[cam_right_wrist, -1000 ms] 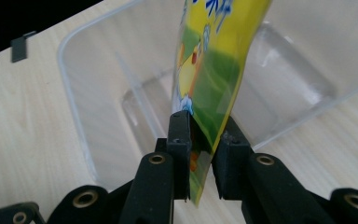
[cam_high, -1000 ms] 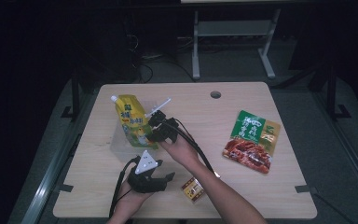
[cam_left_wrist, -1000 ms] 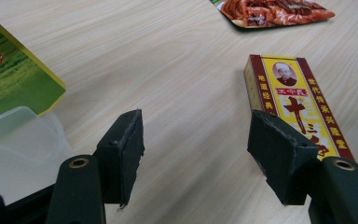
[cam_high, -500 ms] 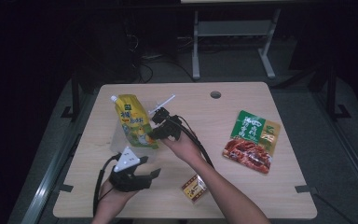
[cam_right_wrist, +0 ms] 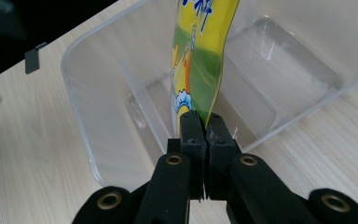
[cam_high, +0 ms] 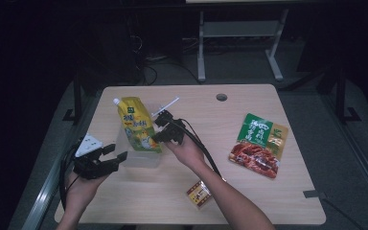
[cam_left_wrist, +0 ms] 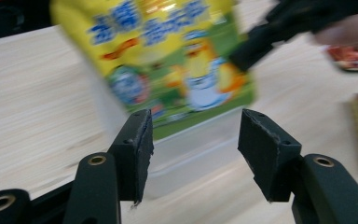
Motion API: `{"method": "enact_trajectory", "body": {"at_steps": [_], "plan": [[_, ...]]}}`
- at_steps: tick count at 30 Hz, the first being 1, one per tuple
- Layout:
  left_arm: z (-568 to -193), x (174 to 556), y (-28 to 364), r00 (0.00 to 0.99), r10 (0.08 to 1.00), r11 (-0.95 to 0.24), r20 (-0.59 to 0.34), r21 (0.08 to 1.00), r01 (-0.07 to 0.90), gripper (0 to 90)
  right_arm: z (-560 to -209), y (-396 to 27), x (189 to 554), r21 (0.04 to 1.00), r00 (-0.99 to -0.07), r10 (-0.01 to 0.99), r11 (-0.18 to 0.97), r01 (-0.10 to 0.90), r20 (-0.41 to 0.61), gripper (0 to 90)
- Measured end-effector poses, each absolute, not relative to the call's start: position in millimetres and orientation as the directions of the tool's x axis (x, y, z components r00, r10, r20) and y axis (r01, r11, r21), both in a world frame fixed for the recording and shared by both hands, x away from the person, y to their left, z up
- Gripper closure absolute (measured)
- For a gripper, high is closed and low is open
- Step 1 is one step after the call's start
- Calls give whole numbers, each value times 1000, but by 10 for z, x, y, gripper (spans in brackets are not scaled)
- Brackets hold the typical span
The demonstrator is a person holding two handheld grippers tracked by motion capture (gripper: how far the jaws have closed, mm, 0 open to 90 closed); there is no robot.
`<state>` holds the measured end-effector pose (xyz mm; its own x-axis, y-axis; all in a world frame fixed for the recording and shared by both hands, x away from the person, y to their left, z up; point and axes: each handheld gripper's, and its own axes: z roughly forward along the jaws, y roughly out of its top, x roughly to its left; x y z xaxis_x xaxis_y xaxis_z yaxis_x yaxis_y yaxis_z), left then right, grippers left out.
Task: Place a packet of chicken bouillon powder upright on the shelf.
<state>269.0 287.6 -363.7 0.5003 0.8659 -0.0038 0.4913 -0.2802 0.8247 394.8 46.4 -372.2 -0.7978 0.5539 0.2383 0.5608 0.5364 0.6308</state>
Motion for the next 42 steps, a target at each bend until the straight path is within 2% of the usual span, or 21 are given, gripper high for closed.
{"method": "enact_trajectory", "body": {"at_steps": [6,23,27,34,35,36,38,42], "plan": [[-3754,2771,2969,455,890,-255,-18,808,532,476,-3737,483,3937,635,-792,570,533,559,219,883],[-3875,2855,3011,459,886,-235,-70,785,573,521,-3784,495,3906,657,-780,592,509,556,203,891],[-3876,2854,3016,457,887,-233,-70,786,573,528,-3788,506,3905,652,-774,579,488,581,256,891],[-3875,2857,3007,454,889,-233,-65,788,570,531,-3796,549,3852,664,-793,568,508,549,221,891],[-3875,2858,3008,444,895,-243,-42,789,565,532,-3889,624,3824,632,-798,579,559,537,167,891],[-3876,2858,3007,438,897,-231,-53,790,568,533,-3926,624,3808,642,-798,583,556,528,152,891],[-3879,2860,3023,442,895,-233,-55,789,569,536,-3933,604,3819,650,-796,580,539,535,174,890],[-3881,2863,3020,442,896,-231,-56,790,568,531,-3927,621,3798,649,-823,553,580,493,130,888]]}}
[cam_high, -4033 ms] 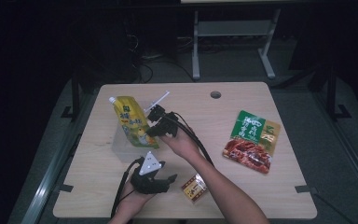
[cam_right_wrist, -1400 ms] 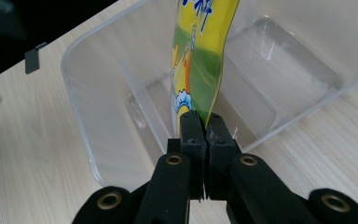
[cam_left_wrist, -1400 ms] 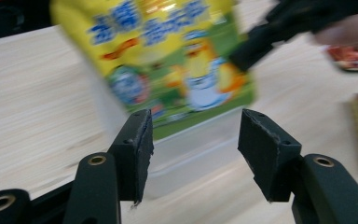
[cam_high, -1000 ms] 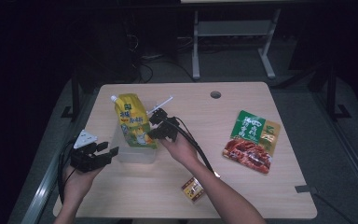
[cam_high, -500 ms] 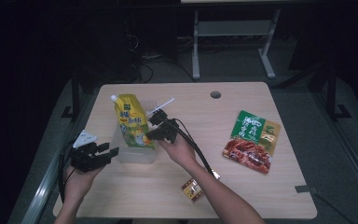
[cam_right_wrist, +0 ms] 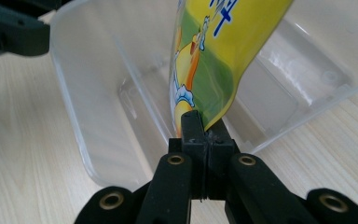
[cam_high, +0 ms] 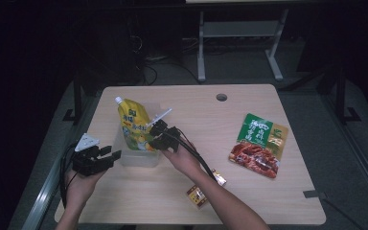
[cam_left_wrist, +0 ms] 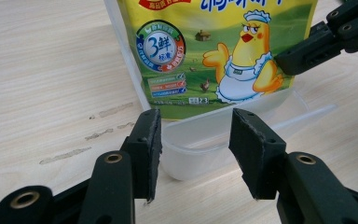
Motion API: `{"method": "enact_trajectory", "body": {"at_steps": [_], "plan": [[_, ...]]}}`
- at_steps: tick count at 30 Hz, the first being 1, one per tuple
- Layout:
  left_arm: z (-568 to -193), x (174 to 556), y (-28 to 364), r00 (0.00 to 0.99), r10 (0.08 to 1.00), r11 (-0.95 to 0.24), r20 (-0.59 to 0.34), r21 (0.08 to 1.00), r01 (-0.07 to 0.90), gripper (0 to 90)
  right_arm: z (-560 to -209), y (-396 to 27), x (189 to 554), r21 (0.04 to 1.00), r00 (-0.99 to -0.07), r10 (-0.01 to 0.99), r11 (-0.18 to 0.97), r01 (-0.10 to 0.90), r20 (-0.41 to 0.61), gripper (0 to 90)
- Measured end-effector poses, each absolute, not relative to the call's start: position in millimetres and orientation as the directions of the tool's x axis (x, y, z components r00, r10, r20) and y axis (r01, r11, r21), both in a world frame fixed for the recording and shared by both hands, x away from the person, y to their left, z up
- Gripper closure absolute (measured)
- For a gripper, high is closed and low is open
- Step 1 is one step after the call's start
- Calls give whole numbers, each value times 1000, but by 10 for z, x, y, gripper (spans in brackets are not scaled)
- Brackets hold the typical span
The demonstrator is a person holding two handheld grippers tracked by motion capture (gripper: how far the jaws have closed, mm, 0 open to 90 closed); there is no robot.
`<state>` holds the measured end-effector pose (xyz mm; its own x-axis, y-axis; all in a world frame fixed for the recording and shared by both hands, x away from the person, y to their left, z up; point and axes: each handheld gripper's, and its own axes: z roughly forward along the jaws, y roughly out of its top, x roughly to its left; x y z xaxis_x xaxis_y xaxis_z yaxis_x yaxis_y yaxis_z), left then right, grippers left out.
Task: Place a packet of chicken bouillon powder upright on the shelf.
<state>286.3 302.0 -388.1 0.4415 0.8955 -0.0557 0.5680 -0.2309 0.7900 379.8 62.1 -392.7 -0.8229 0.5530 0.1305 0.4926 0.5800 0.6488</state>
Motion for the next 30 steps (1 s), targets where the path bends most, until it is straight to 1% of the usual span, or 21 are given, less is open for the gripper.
{"method": "enact_trajectory", "body": {"at_steps": [2,3,4,5,6,7,8,9,12,13,22,30], "plan": [[-3881,2865,3012,441,896,-230,-56,790,568,531,-3950,628,3800,633,-824,554,597,493,119,889],[-3883,2865,3007,440,896,-231,-53,791,566,527,-4007,644,3815,605,-829,549,626,492,106,889],[-3883,2865,3006,442,895,-231,-54,792,565,527,-4037,626,3807,622,-827,552,611,490,108,888],[-3886,2866,3007,441,895,-228,-59,791,568,533,-4034,607,3809,622,-819,558,596,507,133,886],[-3892,2868,3008,442,895,-225,-61,794,565,528,-4040,592,3816,629,-818,556,586,510,145,865],[-3890,2869,3014,445,894,-231,-58,791,566,525,-4049,574,3819,640,-821,553,581,502,142,811],[-3892,2868,3015,444,894,-228,-60,792,566,525,-4047,557,3812,655,-816,557,561,507,155,737],[-3893,2868,3015,444,894,-227,-61,792,567,524,-4039,540,3817,662,-814,555,548,511,168,702],[-3892,2869,3016,447,893,-231,-60,791,567,520,-3997,489,3820,675,-819,550,542,501,166,653],[-3887,2868,3017,446,893,-228,-63,790,569,518,-3986,463,3823,680,-818,546,532,505,181,634],[-3805,2807,2951,458,888,-241,-44,804,544,472,-3861,145,3774,721,-822,529,483,496,211,550],[-3668,2698,2810,499,866,-278,-13,817,505,446,-3760,-108,3681,737,-824,522,464,492,222,511]]}}
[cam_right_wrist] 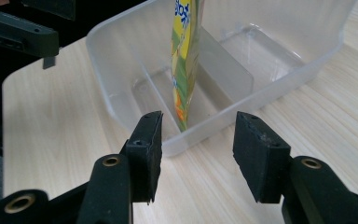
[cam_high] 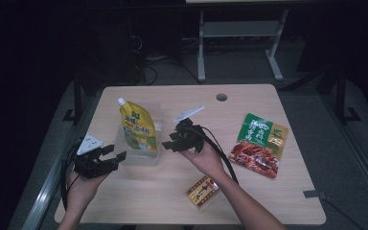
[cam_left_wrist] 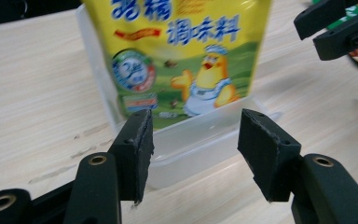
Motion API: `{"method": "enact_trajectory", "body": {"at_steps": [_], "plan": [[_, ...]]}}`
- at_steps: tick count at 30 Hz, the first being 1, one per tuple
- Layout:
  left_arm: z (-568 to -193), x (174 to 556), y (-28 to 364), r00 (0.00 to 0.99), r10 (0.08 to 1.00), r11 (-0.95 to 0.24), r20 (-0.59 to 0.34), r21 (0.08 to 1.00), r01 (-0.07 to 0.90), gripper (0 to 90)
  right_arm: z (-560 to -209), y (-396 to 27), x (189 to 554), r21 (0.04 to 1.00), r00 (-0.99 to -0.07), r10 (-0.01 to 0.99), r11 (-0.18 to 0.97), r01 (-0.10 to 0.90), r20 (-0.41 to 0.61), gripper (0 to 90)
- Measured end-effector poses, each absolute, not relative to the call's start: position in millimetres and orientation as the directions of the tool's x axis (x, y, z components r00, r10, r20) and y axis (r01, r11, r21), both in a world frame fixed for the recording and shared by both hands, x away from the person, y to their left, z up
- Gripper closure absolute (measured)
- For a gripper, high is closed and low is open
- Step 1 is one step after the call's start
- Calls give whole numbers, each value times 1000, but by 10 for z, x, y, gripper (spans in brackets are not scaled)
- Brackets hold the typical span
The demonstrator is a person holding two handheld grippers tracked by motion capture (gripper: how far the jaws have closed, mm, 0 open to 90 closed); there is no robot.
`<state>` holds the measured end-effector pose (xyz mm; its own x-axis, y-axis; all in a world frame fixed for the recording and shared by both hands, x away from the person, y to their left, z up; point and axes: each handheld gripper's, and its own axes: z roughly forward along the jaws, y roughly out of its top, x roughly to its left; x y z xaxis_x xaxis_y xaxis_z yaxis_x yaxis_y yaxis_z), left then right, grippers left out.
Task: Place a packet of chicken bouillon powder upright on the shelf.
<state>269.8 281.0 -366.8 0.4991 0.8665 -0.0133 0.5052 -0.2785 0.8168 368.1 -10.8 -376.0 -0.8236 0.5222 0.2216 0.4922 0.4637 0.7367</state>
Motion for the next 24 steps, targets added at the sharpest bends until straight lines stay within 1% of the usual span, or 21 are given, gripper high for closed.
{"method": "enact_trajectory", "body": {"at_steps": [7,10,20,24], "plan": [[-3578,2612,2547,570,822,-318,-5,825,467,424,-3698,-391,3612,742,-822,519,451,497,235,468],[-3575,2589,2423,599,801,-338,-6,821,459,415,-3694,-535,3594,750,-812,532,429,503,240,462],[-3669,2558,1996,697,717,-431,12,794,430,387,-3756,-987,3535,744,-778,574,397,537,255,427],[-3753,2546,1806,730,683,-453,2,786,422,366,-3773,-1150,3499,736,-761,593,385,556,264,416]]}}
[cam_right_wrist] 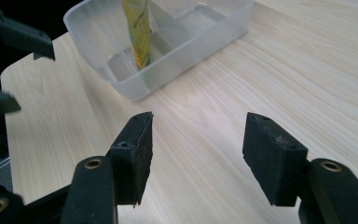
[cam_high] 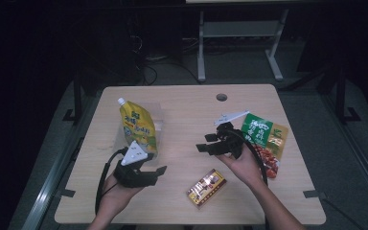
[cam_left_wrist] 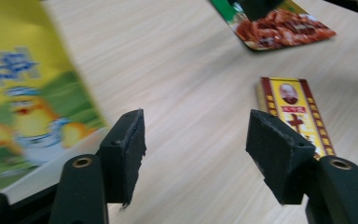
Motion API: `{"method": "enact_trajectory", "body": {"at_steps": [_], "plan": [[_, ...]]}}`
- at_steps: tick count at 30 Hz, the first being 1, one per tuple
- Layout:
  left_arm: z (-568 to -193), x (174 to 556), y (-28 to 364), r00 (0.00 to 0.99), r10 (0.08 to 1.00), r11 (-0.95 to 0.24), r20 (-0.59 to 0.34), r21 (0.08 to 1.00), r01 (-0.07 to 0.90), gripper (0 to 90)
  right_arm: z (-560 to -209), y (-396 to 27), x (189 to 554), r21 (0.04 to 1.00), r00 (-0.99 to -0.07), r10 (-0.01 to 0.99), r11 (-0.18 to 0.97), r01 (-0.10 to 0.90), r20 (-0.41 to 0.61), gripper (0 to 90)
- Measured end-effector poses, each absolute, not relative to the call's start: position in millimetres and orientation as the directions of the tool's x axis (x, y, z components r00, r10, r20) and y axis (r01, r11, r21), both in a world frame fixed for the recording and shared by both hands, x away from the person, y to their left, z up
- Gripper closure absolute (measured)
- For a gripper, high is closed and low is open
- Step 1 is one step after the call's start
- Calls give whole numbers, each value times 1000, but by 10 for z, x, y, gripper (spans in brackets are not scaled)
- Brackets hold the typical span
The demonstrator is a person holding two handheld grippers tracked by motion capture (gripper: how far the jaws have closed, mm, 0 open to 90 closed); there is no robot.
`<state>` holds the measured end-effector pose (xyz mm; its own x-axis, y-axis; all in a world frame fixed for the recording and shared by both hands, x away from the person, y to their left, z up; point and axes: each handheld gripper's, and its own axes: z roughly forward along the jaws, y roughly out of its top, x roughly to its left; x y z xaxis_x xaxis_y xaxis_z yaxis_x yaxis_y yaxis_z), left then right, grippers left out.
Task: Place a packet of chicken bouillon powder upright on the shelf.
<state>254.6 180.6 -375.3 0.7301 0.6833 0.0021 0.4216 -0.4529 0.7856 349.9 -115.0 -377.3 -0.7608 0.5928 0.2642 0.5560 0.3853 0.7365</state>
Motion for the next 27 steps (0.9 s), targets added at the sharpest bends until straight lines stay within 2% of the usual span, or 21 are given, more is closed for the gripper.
{"method": "enact_trajectory", "body": {"at_steps": [12,27], "plan": [[-4094,2433,1252,826,563,-565,-6,726,391,310,-3817,-1407,3376,724,-738,627,385,572,249,387],[-4424,2353,703,874,485,-660,-24,646,384,251,-3914,-1648,3243,710,-708,661,373,597,248,365]]}}
